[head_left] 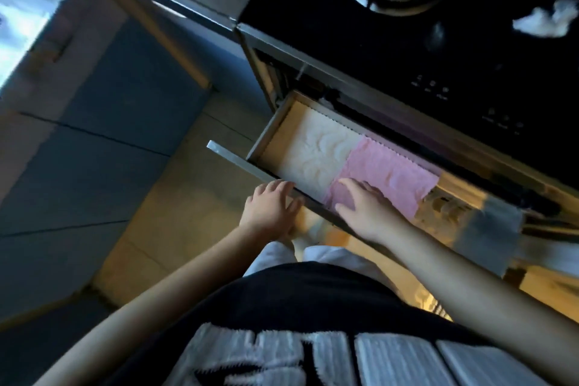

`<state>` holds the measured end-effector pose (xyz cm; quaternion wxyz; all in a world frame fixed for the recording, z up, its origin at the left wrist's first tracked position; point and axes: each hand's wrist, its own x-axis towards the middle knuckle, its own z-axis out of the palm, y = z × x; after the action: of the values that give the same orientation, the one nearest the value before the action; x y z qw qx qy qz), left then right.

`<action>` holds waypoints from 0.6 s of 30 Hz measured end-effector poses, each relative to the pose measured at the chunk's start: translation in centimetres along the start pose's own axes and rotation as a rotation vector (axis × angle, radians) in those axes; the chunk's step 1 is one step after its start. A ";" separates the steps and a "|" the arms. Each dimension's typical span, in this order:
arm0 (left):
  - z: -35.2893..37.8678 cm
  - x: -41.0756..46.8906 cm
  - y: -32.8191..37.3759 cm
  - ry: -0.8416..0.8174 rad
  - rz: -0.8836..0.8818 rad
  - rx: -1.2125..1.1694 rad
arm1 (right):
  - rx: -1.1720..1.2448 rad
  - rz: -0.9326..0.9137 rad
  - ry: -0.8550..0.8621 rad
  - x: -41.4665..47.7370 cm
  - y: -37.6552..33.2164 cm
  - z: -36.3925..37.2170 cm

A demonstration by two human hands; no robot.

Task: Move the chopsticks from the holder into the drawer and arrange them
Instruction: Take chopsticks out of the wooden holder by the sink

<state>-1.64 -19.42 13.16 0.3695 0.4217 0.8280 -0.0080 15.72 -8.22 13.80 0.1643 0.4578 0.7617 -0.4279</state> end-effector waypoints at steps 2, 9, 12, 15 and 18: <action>-0.4 -1.6 -0.4 0.098 -0.019 0.005 | -0.193 -0.134 0.049 0.0 -1.8 -0.6; -2.4 -6.6 -4.9 0.316 -0.139 0.000 | -0.515 -0.387 -0.003 -0.5 -8.6 0.6; -3.3 -8.4 -8.4 0.387 -0.223 -0.023 | -0.603 -0.463 0.015 -0.7 -12.3 2.1; -4.1 -10.7 -12.5 0.444 -0.286 -0.039 | -0.643 -0.521 0.037 -0.8 -16.6 4.6; -4.6 -13.4 -17.2 0.493 -0.354 -0.070 | -0.694 -0.590 0.040 -1.3 -21.5 8.1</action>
<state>-11.54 -38.31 19.66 0.1646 0.2472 0.9530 0.0591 -2.77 -20.12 20.73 0.1642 0.1471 0.9610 -0.1669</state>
